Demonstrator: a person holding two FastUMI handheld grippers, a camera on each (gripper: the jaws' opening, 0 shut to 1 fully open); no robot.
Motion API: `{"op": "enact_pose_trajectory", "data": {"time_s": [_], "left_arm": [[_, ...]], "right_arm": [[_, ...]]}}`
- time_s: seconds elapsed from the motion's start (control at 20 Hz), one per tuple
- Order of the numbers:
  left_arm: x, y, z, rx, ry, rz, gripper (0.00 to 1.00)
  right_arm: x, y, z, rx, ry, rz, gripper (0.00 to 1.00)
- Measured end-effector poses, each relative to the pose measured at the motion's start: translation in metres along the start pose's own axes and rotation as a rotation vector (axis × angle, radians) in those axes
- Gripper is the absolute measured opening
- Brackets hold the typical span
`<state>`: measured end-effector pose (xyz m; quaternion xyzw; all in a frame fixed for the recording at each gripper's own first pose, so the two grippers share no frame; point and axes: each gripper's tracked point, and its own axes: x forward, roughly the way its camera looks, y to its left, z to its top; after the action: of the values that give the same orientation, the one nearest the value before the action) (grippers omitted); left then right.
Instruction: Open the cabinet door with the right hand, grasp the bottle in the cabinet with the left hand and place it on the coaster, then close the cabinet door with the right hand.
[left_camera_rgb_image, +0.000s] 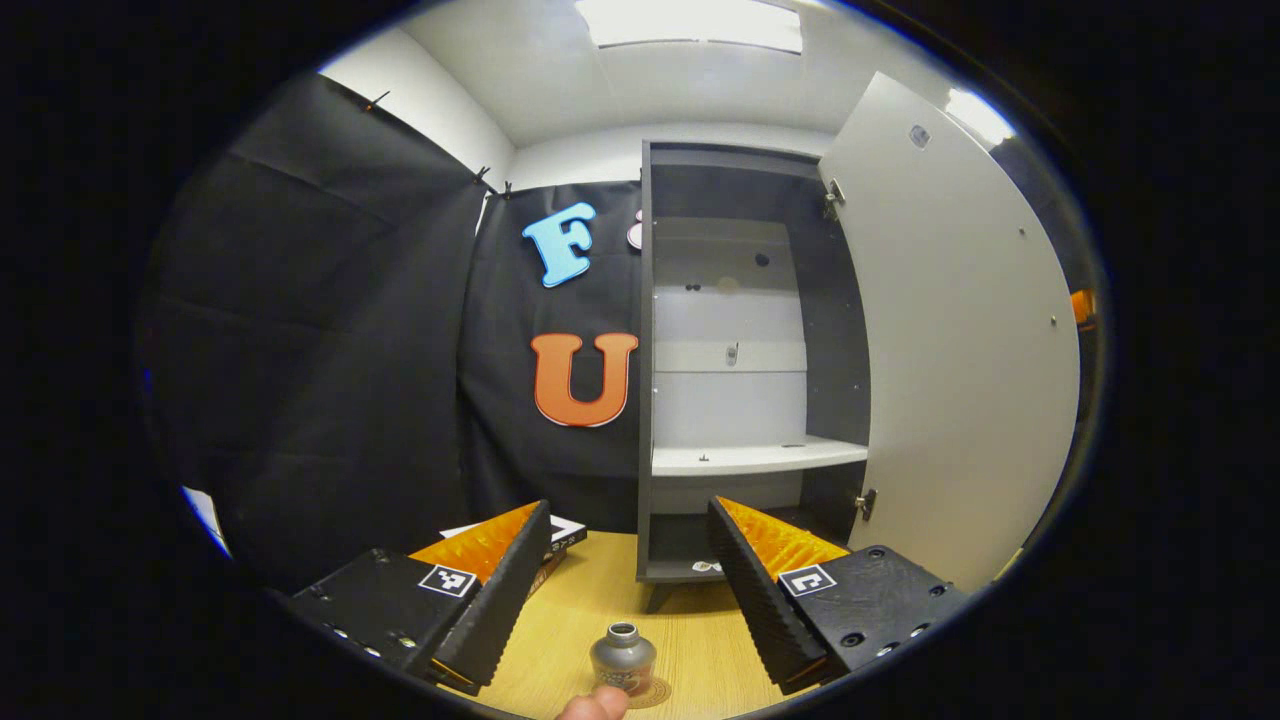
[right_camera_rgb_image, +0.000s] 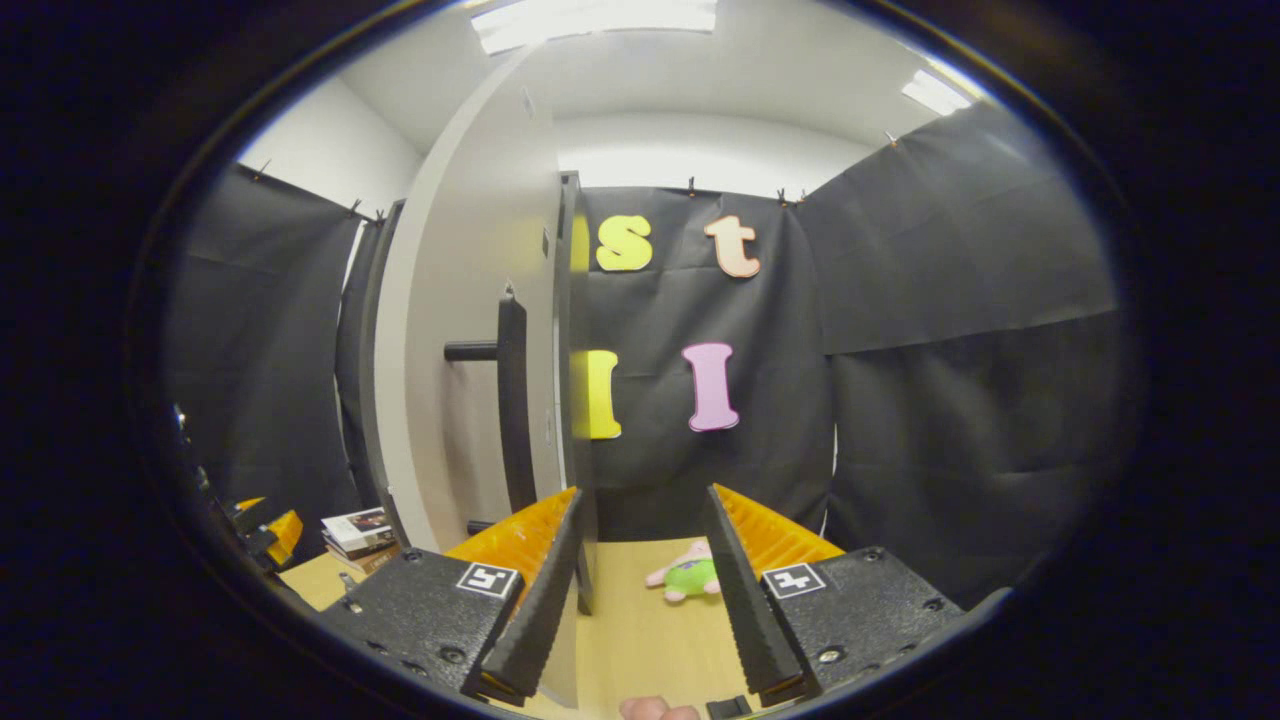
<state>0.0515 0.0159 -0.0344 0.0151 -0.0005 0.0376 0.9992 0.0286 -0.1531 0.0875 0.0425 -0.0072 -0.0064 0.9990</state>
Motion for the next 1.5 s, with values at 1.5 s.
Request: {"op": "enact_pose_trajectory", "data": {"time_s": [1.5], "left_arm": [[-0.022, -0.016, 0.024, 0.048, 0.040, -0.092, 0.96]], "right_arm": [[-0.003, 0.115, -0.019, 0.031, 0.058, 0.193, 0.70]]}}
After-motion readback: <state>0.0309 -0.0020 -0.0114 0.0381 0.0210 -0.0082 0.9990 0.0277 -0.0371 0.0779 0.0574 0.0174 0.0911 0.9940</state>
